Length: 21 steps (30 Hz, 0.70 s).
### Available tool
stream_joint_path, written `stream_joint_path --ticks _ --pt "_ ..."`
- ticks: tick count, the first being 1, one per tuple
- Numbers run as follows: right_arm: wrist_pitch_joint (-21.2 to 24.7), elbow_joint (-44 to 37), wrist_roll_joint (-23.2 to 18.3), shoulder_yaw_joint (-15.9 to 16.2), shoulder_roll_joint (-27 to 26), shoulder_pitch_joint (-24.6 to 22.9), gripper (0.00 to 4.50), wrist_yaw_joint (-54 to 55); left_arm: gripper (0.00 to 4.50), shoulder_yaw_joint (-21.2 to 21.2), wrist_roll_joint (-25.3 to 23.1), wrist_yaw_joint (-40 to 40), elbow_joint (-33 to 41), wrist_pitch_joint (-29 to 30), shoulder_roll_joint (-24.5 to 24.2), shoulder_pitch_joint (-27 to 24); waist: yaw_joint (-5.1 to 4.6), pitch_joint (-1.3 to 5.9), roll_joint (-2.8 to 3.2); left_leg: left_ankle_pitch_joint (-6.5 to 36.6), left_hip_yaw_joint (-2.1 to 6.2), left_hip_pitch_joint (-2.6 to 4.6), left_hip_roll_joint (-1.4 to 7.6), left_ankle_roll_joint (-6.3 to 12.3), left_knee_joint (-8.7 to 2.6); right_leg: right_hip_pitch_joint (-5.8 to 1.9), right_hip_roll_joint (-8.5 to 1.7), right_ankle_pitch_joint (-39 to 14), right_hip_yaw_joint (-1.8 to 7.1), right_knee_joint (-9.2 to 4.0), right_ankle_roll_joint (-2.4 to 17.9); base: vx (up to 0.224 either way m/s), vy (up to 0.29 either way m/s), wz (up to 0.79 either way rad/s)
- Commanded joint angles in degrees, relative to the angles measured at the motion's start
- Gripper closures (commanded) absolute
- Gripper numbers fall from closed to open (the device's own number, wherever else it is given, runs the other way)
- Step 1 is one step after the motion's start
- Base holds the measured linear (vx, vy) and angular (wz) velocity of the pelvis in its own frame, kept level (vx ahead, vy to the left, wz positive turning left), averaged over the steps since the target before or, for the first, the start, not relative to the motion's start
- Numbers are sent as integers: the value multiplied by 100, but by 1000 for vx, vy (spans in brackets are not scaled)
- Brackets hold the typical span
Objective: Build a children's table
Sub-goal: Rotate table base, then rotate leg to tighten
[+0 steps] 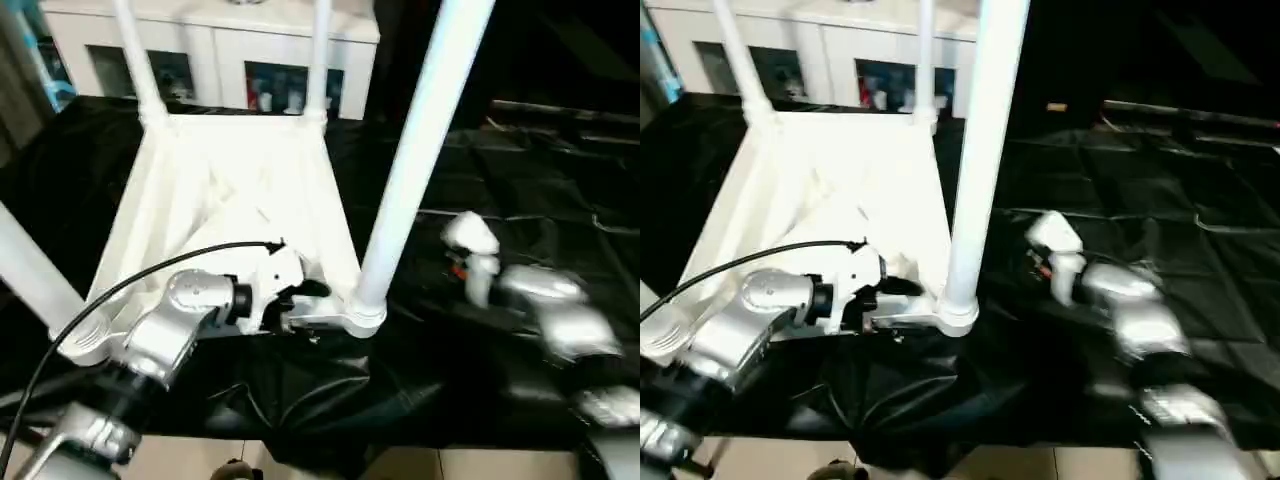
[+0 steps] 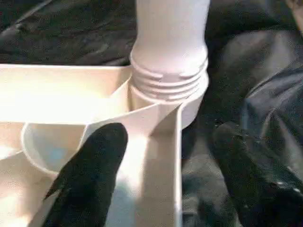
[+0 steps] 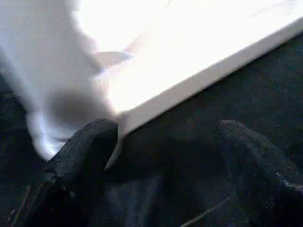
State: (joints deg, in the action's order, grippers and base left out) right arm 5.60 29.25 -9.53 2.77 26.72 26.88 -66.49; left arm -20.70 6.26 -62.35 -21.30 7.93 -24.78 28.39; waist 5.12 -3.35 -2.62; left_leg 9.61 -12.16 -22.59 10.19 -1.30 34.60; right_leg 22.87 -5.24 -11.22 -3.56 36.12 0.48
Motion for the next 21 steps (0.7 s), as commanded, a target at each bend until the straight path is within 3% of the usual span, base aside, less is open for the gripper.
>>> stream_joint_path --ticks 1,3,11,15,21 --pt "204 -383 -162 61 99 -96 69 -189 149 -87 -146 -55 -144 -140 -12 148 17 394 56 1533 197 198 365 13 -448 -215 -359 -1089 274 -465 1166 0 0 0" --pt "362 -679 -258 72 159 -240 69 -279 160 -99 -206 -86 -274 -203 -50 191 3 395 40 1569 204 194 359 -10 -445 -213 -373 -1152 272 -476 1201 0 0 0" --pt "970 -1572 -532 51 268 -654 69 -268 238 -81 -249 -449 -640 -351 -176 251 16 374 95 1781 224 207 361 -109 -477 -200 -383 -1382 275 -503 1162 0 0 0" --pt "978 -1641 -517 93 278 -706 69 -277 260 -78 -230 -538 -642 -301 -219 234 5 366 89 1945 233 225 366 -187 -487 -180 -403 -1698 277 -535 1110 0 0 0" --pt "1031 -1777 -430 225 232 -756 69 -179 311 -83 -299 -600 -791 -330 -244 247 4 365 93 1919 234 228 366 -197 -493 -174 -395 -1649 279 -534 1110 0 0 0"
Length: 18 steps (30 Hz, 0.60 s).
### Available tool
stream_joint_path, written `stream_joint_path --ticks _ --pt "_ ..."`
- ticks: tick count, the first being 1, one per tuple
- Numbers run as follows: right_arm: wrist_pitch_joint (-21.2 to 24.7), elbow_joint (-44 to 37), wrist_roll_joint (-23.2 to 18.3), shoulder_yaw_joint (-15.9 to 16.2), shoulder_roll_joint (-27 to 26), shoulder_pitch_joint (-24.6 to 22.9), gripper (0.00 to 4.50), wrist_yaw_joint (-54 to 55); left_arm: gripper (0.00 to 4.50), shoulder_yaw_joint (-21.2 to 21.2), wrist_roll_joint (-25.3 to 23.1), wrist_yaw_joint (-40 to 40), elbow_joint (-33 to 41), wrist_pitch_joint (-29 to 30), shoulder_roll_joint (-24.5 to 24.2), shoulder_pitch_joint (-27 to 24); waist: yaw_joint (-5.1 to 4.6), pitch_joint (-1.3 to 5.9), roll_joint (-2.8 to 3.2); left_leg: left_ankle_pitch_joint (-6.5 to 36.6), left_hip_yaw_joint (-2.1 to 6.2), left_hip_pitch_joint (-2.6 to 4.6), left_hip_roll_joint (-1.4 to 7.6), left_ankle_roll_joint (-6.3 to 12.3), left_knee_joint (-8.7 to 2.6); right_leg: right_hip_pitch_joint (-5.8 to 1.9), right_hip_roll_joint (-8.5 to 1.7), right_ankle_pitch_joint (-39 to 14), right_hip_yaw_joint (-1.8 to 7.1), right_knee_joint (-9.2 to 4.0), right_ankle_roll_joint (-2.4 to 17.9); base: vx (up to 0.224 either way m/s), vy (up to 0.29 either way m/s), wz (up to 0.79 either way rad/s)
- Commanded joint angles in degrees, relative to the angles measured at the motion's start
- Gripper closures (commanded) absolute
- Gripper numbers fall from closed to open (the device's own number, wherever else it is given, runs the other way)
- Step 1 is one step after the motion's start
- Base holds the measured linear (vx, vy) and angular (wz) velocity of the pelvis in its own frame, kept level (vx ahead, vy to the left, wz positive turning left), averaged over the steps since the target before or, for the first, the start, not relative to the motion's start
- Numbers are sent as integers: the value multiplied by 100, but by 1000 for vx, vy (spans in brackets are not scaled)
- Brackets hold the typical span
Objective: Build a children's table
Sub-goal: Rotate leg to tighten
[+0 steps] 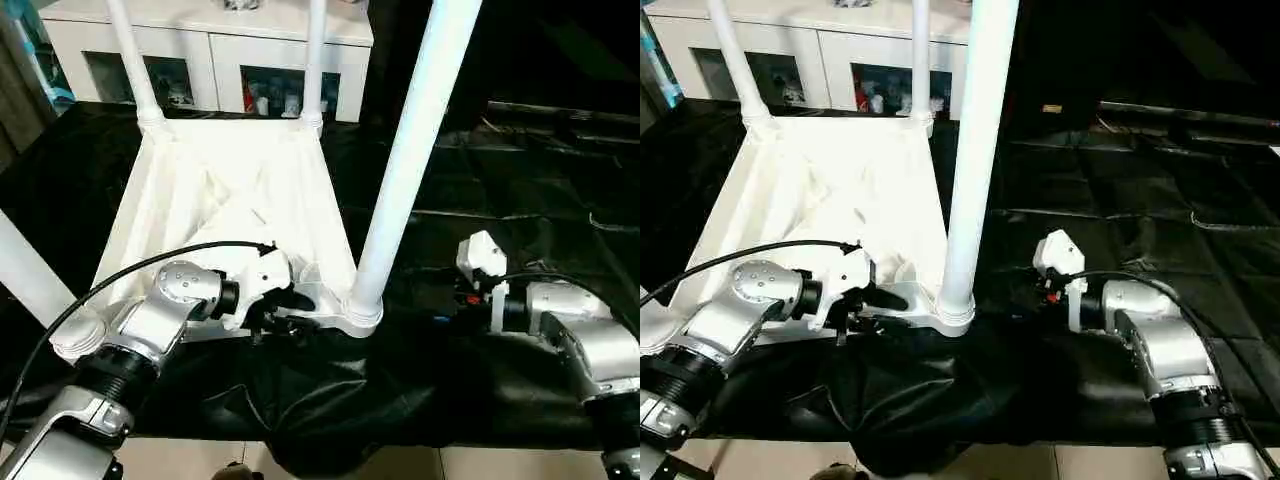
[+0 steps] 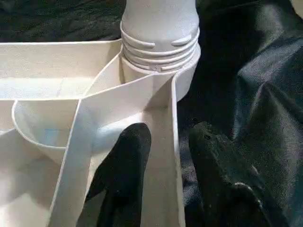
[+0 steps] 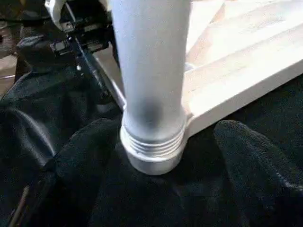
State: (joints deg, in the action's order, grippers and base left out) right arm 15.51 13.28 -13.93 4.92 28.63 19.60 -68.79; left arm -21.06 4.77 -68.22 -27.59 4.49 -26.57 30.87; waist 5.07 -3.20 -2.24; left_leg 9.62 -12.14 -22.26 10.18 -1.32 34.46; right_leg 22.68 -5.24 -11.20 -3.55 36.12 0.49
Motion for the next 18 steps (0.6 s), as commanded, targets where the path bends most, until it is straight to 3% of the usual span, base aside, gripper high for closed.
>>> stream_joint_path --ticks 1,7,13,18 --pt "69 -213 14 21 31 -34 69 77 315 -45 -159 -26 -182 10 -64 4 7 349 56 1936 232 196 365 -199 -479 -155 -395 -1669 279 -536 1106 0 0 0" --pt "-34 -123 157 176 -59 15 69 188 362 -84 -288 -40 -280 -29 -117 16 2 339 48 2035 243 199 368 -249 -487 -144 -415 -1893 287 -560 1025 0 0 0" --pt "-225 157 435 497 -268 138 15 375 405 -137 -414 -29 -356 -109 -164 -5 -14 327 48 2133 252 201 367 -294 -497 -128 -420 -2038 289 -575 1002 0 0 0" --pt "-424 391 628 641 -413 275 8 578 444 -124 -448 -26 -354 -113 -144 -15 -30 317 51 2304 267 220 372 -356 -508 -105 -428 -2329 288 -595 932 0 0 0"
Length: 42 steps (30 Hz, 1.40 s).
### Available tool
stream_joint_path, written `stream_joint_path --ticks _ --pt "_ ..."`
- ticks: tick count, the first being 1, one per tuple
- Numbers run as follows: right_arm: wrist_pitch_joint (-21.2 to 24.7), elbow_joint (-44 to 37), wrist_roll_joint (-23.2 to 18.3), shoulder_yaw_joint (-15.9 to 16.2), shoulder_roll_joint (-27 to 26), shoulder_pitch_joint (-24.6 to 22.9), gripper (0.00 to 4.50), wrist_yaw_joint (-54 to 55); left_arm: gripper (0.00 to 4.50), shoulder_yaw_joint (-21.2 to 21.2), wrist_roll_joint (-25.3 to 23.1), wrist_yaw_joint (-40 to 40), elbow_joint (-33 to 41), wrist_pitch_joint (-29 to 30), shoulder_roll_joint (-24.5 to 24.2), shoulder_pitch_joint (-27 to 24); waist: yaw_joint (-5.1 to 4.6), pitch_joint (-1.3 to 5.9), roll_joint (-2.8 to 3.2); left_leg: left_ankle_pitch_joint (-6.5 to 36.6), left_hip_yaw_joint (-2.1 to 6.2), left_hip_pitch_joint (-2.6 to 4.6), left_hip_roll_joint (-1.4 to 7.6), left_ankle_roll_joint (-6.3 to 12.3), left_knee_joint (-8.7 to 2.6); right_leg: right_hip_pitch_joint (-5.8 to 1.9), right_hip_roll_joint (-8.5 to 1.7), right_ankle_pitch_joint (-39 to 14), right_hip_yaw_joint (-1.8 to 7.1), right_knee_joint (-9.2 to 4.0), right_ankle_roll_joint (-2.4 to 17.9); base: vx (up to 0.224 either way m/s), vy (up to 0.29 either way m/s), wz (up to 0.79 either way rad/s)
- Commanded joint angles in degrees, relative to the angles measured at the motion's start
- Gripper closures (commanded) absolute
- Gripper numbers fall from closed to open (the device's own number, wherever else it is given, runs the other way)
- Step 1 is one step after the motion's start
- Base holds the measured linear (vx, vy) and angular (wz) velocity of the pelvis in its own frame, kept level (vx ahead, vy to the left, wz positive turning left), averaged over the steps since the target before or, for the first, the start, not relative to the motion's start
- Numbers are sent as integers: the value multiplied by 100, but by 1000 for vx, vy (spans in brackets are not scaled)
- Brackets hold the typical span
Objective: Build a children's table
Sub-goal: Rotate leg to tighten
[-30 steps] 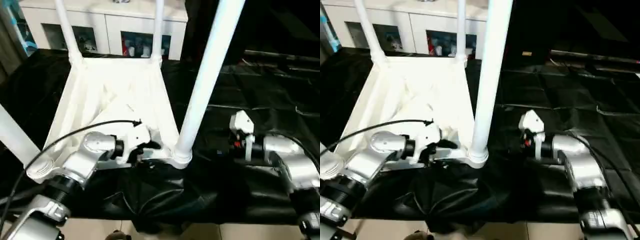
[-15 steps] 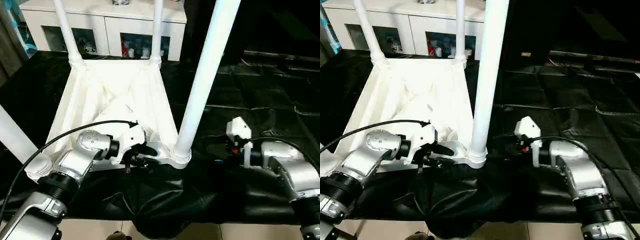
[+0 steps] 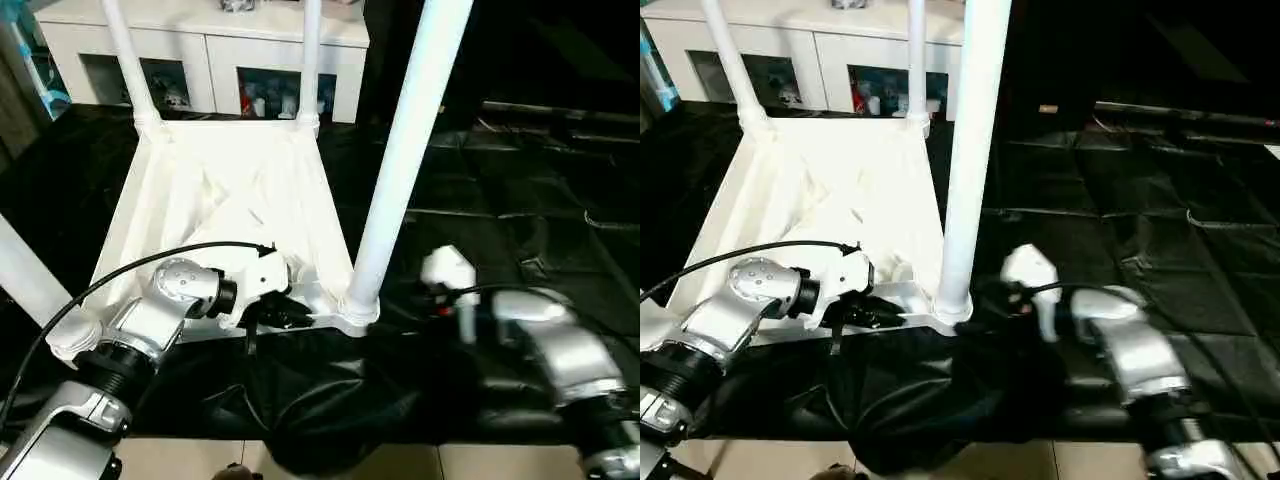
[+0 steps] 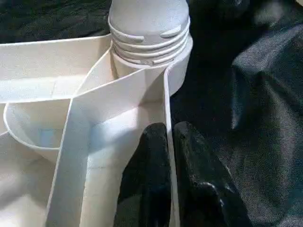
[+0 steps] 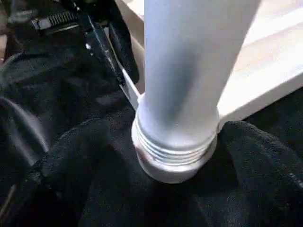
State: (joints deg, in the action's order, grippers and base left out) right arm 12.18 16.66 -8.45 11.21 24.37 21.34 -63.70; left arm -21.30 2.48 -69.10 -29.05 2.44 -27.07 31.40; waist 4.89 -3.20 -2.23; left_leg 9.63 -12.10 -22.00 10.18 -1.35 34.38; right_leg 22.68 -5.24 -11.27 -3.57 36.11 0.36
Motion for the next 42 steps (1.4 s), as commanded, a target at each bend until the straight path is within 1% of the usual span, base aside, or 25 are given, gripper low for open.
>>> stream_joint_path --ticks 1,7,8,9,12,13,14,15,18,19,20,23,25,27,30,33,34,35,36,37,38,39,40,41,42 --pt "-142 130 110 44 -15 140 8 101 445 -96 -226 58 -210 93 -91 -73 -16 314 41 2339 263 199 366 -360 -495 -97 -432 -2411 292 -605 924 0 0 0" --pt "-396 491 199 73 -197 327 8 247 448 -80 -260 46 -194 90 -91 -123 -13 311 32 2372 268 203 373 -356 -496 -78 -437 -2510 299 -619 872 0 0 0" --pt "-428 553 207 61 -223 350 8 277 448 -77 -257 48 -190 89 -88 -131 -21 315 14 2335 260 204 370 -352 -495 -76 -431 -2439 299 -614 896 0 0 0" --pt "-456 611 204 56 -245 371 35 296 450 -74 -252 47 -183 91 -86 -141 -16 315 22 2299 260 194 369 -343 -499 -83 -427 -2367 299 -603 918 0 0 0" --pt "-534 734 209 81 -276 409 42 324 450 -74 -261 61 -168 74 -93 -170 -16 317 21 2284 252 199 373 -327 -500 -84 -423 -2286 303 -595 945 0 0 0" --pt "-575 790 218 88 -294 422 62 320 450 -72 -261 64 -160 73 -96 -179 -12 319 19 2278 249 198 371 -317 -495 -84 -430 -2279 304 -592 950 0 0 0" --pt "-631 860 233 89 -324 441 62 334 450 -69 -260 66 -154 70 -98 -189 -13 317 13 2264 249 193 371 -311 -495 -87 -431 -2299 303 -596 943 0 0 0" --pt "-673 907 240 79 -349 455 86 350 450 -67 -259 68 -150 70 -99 -194 -14 316 16 2263 251 191 371 -309 -496 -86 -432 -2310 304 -595 949 0 0 0" --pt "-772 1057 248 61 -423 507 89 374 450 -59 -255 75 -139 64 -101 -210 -18 310 14 2301 255 189 374 -310 -503 -82 -433 -2393 303 -601 921 0 0 0" --pt "-839 1148 260 64 -460 544 98 383 450 -53 -256 77 -139 55 -105 -218 -24 307 12 2349 260 189 375 -323 -505 -77 -440 -2472 301 -608 909 0 0 0" --pt "-850 1175 256 67 -479 556 123 377 450 -50 -256 79 -140 51 -108 -221 -30 308 14 2371 263 193 373 -330 -503 -74 -440 -2513 298 -610 903 0 0 0" --pt "-893 1255 228 66 -546 586 141 352 450 -39 -255 86 -143 43 -115 -228 -39 295 13 2462 278 192 373 -347 -511 -66 -446 -2754 300 -636 816 0 0 0" --pt "-932 1314 215 64 -581 597 163 337 450 -26 -251 98 -142 32 -113 -234 -42 295 14 2479 282 189 372 -353 -513 -66 -448 -2804 295 -639 798 0 0 0" --pt "-977 1375 222 59 -625 581 170 368 450 8 -235 150 -155 16 -88 -242 -63 295 13 2512 288 188 376 -368 -521 -59 -444 -2787 294 -637 798 0 0 0" --pt "-967 1470 187 -69 -788 421 177 677 450 117 -280 640 -370 8 158 -130 -88 281 6 2619 289 206 371 -381 -519 -33 -445 -2917 296 -663 777 0 0 0" --pt "-891 1605 138 -313 -1028 347 178 1279 450 177 -406 1228 -677 121 436 84 -129 257 2 2872 314 247 351 -425 -501 15 -463 -3502 271 -742 597 0 0 0" --pt "-837 1750 106 -514 -1233 349 178 1814 450 259 -398 1577 -870 252 685 249 -158 245 8 3022 344 261 345 -451 -502 19 -469 -3738 234 -782 522 0 0 0" --pt "-823 1800 102 -577 -1301 355 178 2000 450 282 -400 1690 -935 270 764 306 -198 238 53 3255 379 303 339 -519 -498 34 -459 -3894 172 -815 457 -62 31 -7" --pt "-818 1819 101 -601 -1327 357 178 2072 450 290 -401 1733 -960 276 795 328 -198 238 53 3255 379 303 339 -519 -498 34 -459 -3894 172 -815 457 -62 31 -7" --pt "-823 1965 116 -725 -1481 389 178 2525 450 295 -434 1941 -1100 304 975 456 -258 231 24 3455 433 246 342 -557 -564 -49 -447 -3884 89 -854 352 -57 47 -14" --pt "-816 2050 134 -791 -1586 416 179 2817 450 295 -470 2109 -1206 322 1094 553 -250 235 66 3574 452 275 335 -586 -558 -37 -450 -3894 60 -867 334 -52 52 -16" --pt "-813 2100 147 -825 -1648 432 179 2986 450 297 -493 2206 -1271 333 1166 610 -307 219 128 3900 468 312 340 -629 -590 -28 -417 -3829 -6 -916 323 -52 52 -16" --pt "-805 2196 182 -876 -1780 473 179 3326 450 307 -545 2404 -1418 358 1325 735 -332 218 143 4085 492 320 350 -662 -607 -51 -407 -3734 -65 -918 333 -59 53 -10" --pt "-763 2327 251 -918 -2017 558 180 3847 450 327 -618 2764 -1667 398 1603 948 -378 180 268 4909 487 151 465 -834 -986 -308 -178 -2738 -273 -574 471 -74 62 -10" --pt "-758 2358 284 -909 -2107 587 180 3965 450 340 -639 2885 -1758 402 1703 1022 -378 180 268 4909 487 151 465 -834 -986 -308 -178 -2738 -273 -574 471 -74 62 -10"
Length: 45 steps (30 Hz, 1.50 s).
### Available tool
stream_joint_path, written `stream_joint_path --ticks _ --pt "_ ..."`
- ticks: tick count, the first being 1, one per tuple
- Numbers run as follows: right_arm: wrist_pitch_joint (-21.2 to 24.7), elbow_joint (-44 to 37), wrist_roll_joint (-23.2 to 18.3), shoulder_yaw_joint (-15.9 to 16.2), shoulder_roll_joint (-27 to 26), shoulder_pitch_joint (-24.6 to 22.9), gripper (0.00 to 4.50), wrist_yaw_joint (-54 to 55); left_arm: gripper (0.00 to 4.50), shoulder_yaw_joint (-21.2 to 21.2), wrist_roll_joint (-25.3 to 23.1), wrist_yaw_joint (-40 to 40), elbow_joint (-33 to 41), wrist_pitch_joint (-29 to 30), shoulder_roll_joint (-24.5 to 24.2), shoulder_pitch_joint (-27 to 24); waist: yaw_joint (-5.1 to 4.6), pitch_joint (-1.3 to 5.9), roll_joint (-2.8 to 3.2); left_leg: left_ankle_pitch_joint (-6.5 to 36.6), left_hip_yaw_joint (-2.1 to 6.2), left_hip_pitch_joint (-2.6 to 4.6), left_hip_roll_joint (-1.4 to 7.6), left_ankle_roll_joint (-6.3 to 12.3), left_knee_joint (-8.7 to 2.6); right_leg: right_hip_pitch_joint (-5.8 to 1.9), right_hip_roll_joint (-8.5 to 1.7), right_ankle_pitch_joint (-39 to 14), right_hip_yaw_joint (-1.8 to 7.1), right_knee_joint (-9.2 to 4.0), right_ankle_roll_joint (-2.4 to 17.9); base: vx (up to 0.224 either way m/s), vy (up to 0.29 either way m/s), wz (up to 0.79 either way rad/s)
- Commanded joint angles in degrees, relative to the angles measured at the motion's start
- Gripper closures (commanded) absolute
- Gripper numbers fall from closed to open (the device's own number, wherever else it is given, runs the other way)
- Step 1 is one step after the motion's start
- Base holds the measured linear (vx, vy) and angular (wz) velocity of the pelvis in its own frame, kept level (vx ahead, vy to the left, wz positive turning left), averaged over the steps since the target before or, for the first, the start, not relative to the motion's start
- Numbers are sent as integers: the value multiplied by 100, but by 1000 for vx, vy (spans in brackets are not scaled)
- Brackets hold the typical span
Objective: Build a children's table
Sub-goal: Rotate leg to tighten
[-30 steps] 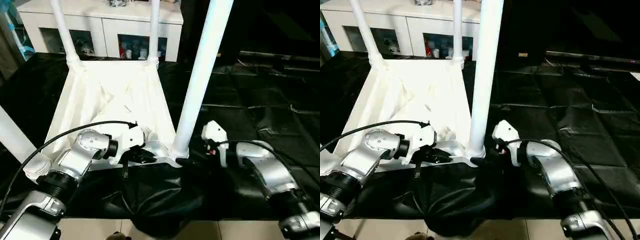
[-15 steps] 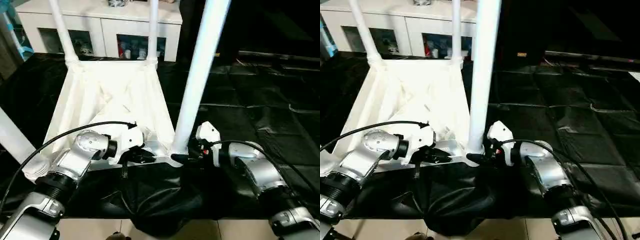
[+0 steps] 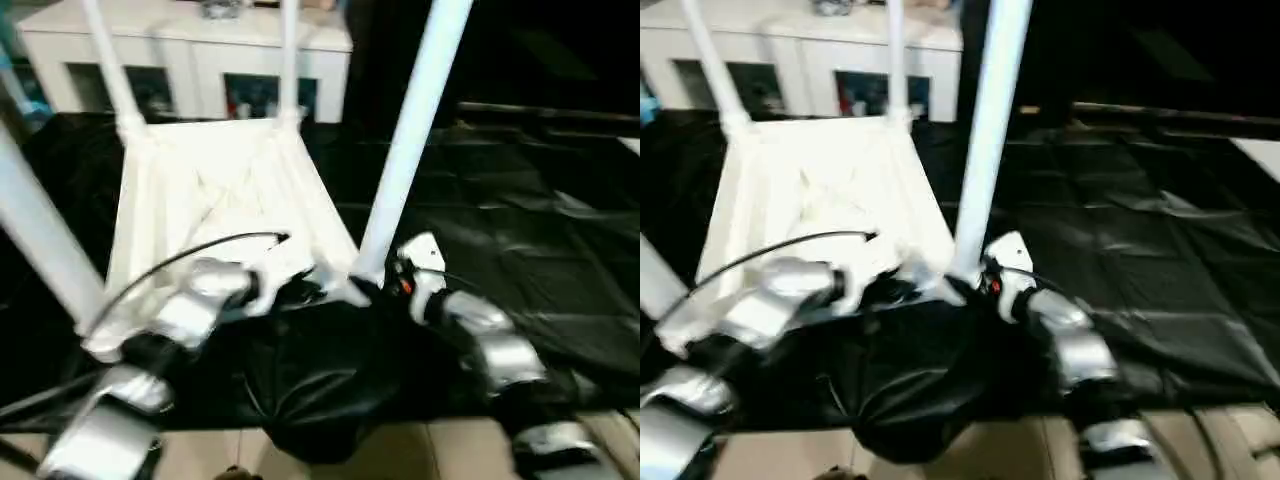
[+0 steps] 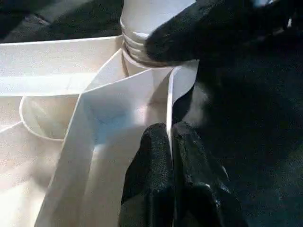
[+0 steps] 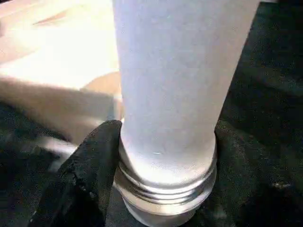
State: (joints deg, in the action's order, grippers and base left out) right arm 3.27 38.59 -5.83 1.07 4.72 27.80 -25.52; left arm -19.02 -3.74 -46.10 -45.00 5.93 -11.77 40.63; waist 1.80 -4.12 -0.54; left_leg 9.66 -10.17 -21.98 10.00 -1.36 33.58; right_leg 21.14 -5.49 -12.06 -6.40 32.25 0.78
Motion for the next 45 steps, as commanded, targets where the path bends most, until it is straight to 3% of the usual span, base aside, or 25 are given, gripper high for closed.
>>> stream_joint_path --ticks 1,2,3,4,5,6,7,8,9,11,12,15,17,20,21,24,30,32,36,40,45 --pt "118 195 59 146 -273 -19 180 229 450 124 -28 705 -268 65 309 192 247 301 84 5001 -94 -178 524 -781 -1410 -390 70 -922 76 738 483 -124 46 4" --pt "65 200 121 220 -377 10 180 220 450 126 -52 782 -356 60 407 264 280 337 -41 4548 -202 1 447 -770 -1338 -258 10 -1304 248 682 454 -28 -46 21" --pt "-2 201 189 305 -458 41 180 183 450 115 -91 853 -431 13 472 323 165 340 -251 3292 -15 691 197 -691 -70 555 -736 -3964 524 -490 517 -28 -46 21" --pt "-77 209 236 367 -518 64 180 152 450 99 -123 869 -500 -27 514 365 186 377 -321 2230 79 637 124 -335 406 446 -1084 -4848 634 -793 418 54 -59 -7" --pt "-150 222 241 404 -563 81 180 84 450 78 -148 850 -543 -65 537 388 310 378 -256 612 282 1 167 -12 154 -192 -1071 -4636 669 -545 396 61 28 -50" --pt "-150 222 241 404 -563 81 180 84 450 78 -148 850 -543 -65 537 388 311 308 -209 485 285 -97 208 -125 -79 -205 -877 -4390 446 -505 400 61 28 -50" --pt "-248 259 167 394 -608 110 145 -40 450 61 -172 823 -630 -150 549 411 221 389 -25 1915 286 64 386 -406 -492 -39 -322 -2600 279 -210 514 66 52 -33" --pt "-260 262 129 374 -604 121 110 -87 450 52 -190 768 -671 -197 533 407 215 424 8 2335 296 120 400 -486 -506 -35 -337 -2186 323 -170 625 0 0 0" --pt "-265 240 64 353 -568 125 110 -210 450 34 -222 691 -697 -295 483 382 202 408 14 2801 266 162 379 -548 -543 -1 -344 -1741 374 -167 851 0 0 0" --pt "-296 157 40 384 -428 115 98 -478 450 16 -243 468 -702 -471 375 320 207 400 -52 2937 214 158 311 -381 -522 -29 -392 -2065 401 -242 862 0 0 0" --pt "-318 118 56 417 -348 112 77 -600 450 3 -236 334 -677 -534 320 285 219 395 -50 2727 196 135 303 -260 -507 -37 -457 -2461 417 -315 747 0 0 0" --pt "-246 -102 0 497 -52 70 66 -1183 450 -35 -196 -118 -572 -688 131 166 237 416 -54 2462 191 116 319 -177 -525 -80 -458 -2404 404 -340 668 0 0 0" --pt "-196 -285 -90 549 236 38 66 -1746 450 -55 -168 -451 -508 -744 -30 81 243 426 -58 2114 158 91 347 -51 -542 -98 -439 -1896 419 -297 787 0 0 0" --pt "-130 -493 -189 620 618 11 66 -2360 450 -110 -123 -926 -393 -963 -257 -41 254 425 -54 2149 143 116 349 -34 -525 -87 -444 -1935 421 -301 901 0 0 0" --pt "-52 -635 -281 659 840 -8 66 -2751 450 -95 -4 -1274 -268 -1064 -372 -130 254 435 -63 2002 135 84 355 9 -520 -104 -446 -1786 428 -275 940 0 0 0" --pt "50 -793 -335 729 1091 -34 66 -3228 450 -68 205 -1755 1 -1042 -516 -262 277 460 -67 1731 107 80 359 95 -491 -118 -435 -1431 431 -221 1080 0 0 0" --pt "-81 -720 -188 857 1365 30 66 -3733 450 -117 381 -2548 501 -958 -843 -527 346 531 -80 592 37 62 356 470 -378 -157 -384 230 398 8 1539 59 -10 -1" --pt "-42 -707 -249 853 1366 56 66 -3816 450 -106 389 -2616 550 -968 -894 -563 379 524 -63 587 11 87 358 569 -361 -136 -379 271 394 8 1589 0 0 0" --pt "-48 -664 -251 892 1332 112 66 -3917 450 -72 380 -2741 647 -905 -998 -602 396 497 -63 914 18 98 381 400 -402 -134 -392 -284 399 -37 1479 0 0 0" --pt "-39 -631 -255 916 1294 112 103 -3971 450 -17 346 -2720 636 -900 -1040 -590 395 482 -73 1133 20 111 381 189 -428 -123 -402 -722 419 -79 1340 0 0 0" --pt "-8 -615 -291 920 1282 87 145 -4001 450 34 341 -2662 631 -867 -1051 -601 400 505 -76 930 -8 109 376 202 -403 -131 -389 -428 419 -41 1345 0 0 0"
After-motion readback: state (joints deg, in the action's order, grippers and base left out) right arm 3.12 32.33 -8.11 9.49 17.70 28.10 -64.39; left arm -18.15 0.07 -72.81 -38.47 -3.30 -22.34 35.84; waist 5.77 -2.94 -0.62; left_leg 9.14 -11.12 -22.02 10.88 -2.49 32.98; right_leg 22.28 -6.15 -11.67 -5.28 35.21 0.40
